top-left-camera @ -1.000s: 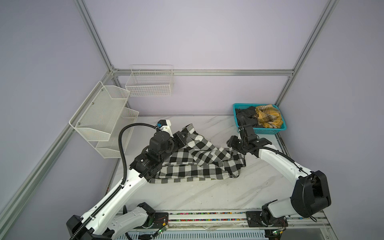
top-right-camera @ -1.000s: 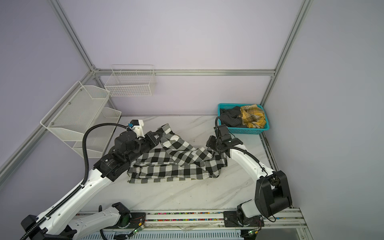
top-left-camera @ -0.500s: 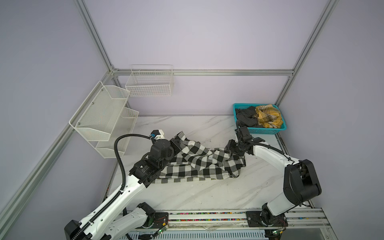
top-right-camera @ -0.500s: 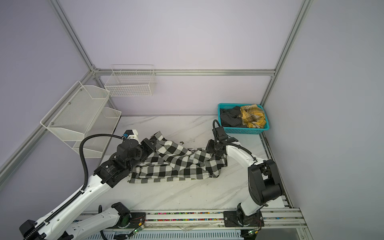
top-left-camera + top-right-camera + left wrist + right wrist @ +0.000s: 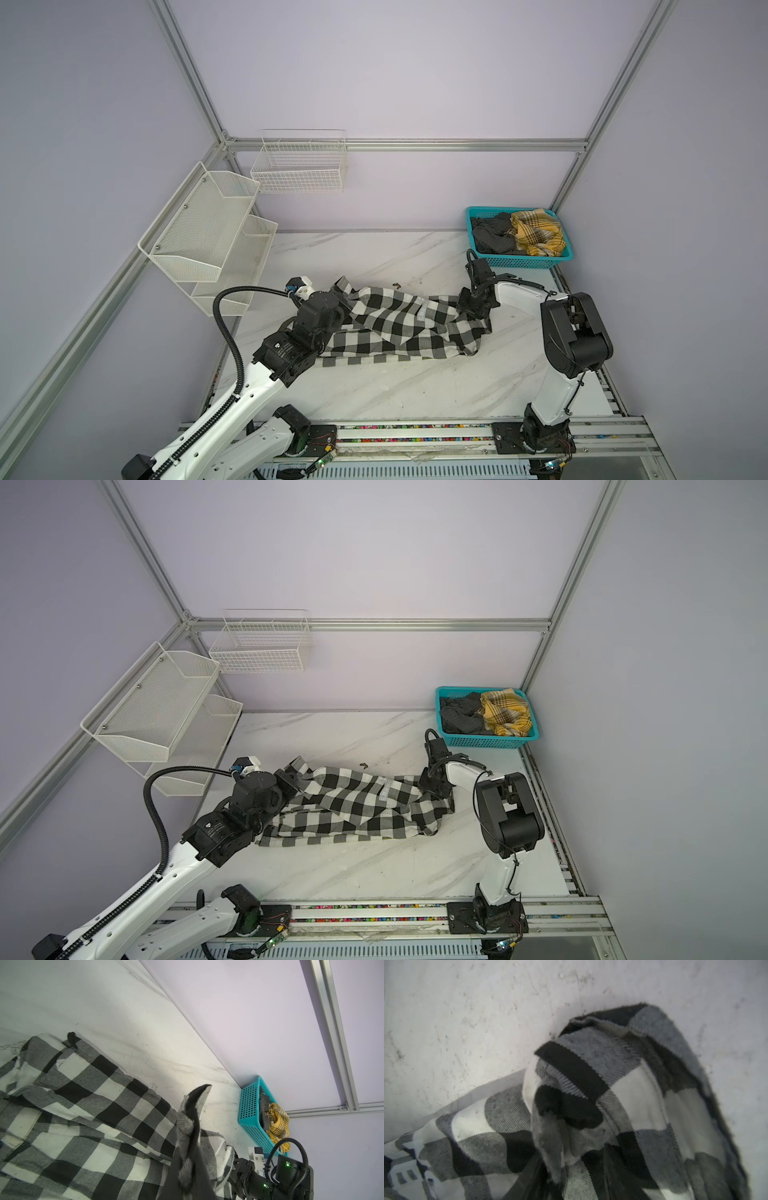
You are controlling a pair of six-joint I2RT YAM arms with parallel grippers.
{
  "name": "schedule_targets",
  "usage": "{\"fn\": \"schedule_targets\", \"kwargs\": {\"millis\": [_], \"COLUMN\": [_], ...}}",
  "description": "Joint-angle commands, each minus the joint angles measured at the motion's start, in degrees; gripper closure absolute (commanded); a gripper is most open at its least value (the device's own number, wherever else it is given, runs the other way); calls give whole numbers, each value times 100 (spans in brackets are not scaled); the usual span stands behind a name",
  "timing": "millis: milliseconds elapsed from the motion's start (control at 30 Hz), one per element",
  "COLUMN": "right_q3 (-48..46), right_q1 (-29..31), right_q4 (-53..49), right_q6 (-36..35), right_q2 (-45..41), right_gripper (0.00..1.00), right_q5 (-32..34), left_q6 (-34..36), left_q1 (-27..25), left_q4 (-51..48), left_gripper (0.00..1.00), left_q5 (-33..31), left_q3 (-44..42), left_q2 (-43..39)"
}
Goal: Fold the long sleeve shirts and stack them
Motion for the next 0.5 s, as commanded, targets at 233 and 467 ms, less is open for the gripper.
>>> {"fn": "schedule_targets", "kwargs": {"millis": [233, 467], "right_q3": [626, 626], "right_q1": [17, 18], "right_q4": [-637, -781], "right_q6": [-469, -591], "right_q2": [451, 439], "right_gripper": [60, 57], "right_q5": [99, 55], "left_q6": [-126, 194], "left_q1": [36, 417], "left_q4": [59, 526], "left_gripper": [100, 100], "left_q5": [-1530, -1321], "left_q3": [-1176, -1291], "left_q2": [35, 848]}}
